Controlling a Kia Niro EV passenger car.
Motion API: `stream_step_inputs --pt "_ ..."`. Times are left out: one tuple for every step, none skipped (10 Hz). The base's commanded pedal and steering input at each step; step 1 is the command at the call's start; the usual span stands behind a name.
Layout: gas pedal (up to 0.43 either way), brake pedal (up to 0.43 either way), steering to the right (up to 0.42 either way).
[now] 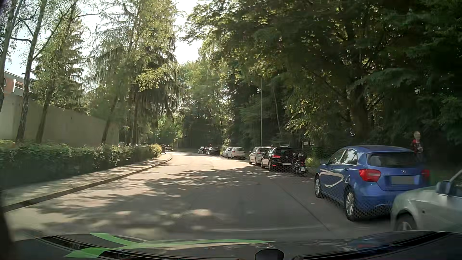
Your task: Follow the waypoints while adhering to traffic rules and regulations
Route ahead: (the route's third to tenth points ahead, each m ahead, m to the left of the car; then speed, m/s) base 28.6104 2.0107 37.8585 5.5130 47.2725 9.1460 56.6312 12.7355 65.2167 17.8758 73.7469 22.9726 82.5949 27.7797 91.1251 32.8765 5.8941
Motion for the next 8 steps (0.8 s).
stream_step_inputs --pt "0.24 0.0 -0.015" --pt "0.248 0.0 -0.016" --pt "0.26 0.0 -0.016" --pt "0.26 0.0 -0.016" --pt "0.26 0.0 -0.016" --pt "0.26 0.0 -0.016" --pt "0.26 0.0 -0.018" --pt "0.26 0.0 -0.021"
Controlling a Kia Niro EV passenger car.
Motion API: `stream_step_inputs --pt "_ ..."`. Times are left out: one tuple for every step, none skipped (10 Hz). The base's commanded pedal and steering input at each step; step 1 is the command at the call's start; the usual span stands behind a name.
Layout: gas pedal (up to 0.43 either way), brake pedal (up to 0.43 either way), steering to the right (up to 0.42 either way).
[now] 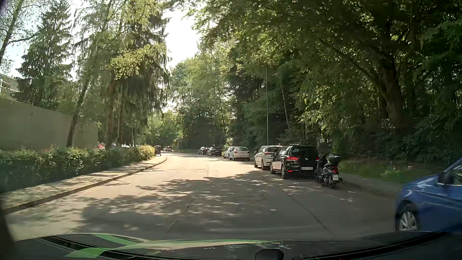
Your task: Follow the waypoints while adhering to traffic rules and regulations
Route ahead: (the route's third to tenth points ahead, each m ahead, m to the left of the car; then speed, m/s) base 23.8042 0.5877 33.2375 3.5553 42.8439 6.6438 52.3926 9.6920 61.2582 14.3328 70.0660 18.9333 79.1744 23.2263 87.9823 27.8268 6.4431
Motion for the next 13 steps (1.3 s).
stream_step_inputs --pt "0.268 0.0 -0.023" --pt "0.268 0.0 -0.023" --pt "0.268 0.0 -0.023" --pt "0.268 0.0 -0.022" --pt "0.268 0.0 -0.023" --pt "0.268 0.0 -0.023" --pt "0.268 0.0 -0.025" --pt "0.268 0.0 -0.028" --pt "0.268 0.0 -0.033" --pt "0.26 0.0 -0.039" --pt "0.26 0.0 -0.042" --pt "0.26 0.0 -0.044" --pt "0.26 0.0 -0.044"
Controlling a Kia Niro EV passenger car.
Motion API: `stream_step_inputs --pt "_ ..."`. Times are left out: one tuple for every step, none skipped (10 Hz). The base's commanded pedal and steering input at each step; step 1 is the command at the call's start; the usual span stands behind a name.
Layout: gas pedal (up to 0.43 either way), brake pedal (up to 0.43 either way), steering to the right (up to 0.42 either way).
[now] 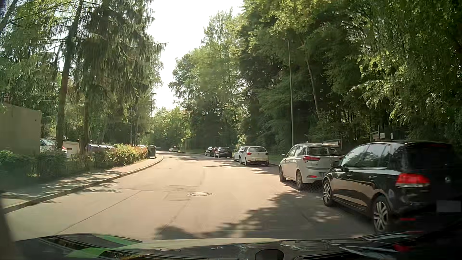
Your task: Follow the waypoints while adhering to traffic rules and regulations
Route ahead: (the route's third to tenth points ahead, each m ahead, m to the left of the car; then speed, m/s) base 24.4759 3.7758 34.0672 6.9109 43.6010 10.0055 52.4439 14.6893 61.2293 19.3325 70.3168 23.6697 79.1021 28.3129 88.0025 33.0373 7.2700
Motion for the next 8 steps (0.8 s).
stream_step_inputs --pt "0.26 0.0 -0.044" --pt "0.26 0.0 -0.044" --pt "0.26 0.0 -0.044" --pt "0.248 0.0 -0.044" --pt "0.248 0.0 -0.043" --pt "0.228 0.0 -0.043" --pt "0.209 0.0 -0.043" --pt "0.209 0.0 -0.043"
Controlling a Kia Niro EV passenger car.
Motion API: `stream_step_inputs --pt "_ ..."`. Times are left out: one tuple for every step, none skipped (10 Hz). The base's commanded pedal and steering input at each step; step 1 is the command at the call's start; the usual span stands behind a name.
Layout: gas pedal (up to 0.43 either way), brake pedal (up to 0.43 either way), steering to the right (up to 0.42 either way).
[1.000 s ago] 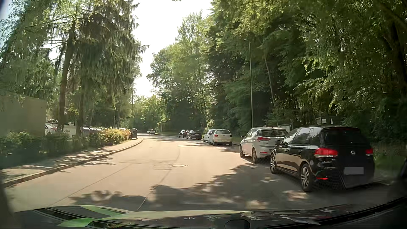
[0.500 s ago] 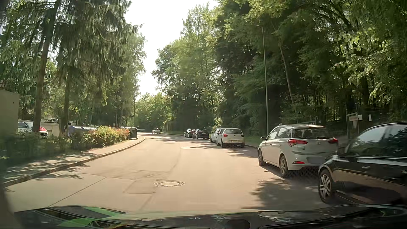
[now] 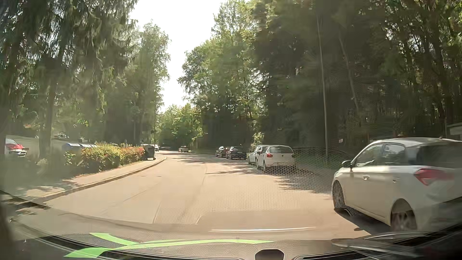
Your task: Follow the waypoints while adhering to traffic rules and regulations
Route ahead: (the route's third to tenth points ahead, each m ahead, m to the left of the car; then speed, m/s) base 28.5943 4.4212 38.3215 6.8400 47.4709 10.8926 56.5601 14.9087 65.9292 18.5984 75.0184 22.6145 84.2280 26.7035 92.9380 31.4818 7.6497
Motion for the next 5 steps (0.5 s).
stream_step_inputs --pt "0.197 0.0 -0.043" --pt "0.169 0.0 -0.043" --pt "0.169 0.0 -0.043" --pt "0.169 0.0 -0.043" --pt "0.169 0.0 -0.042"
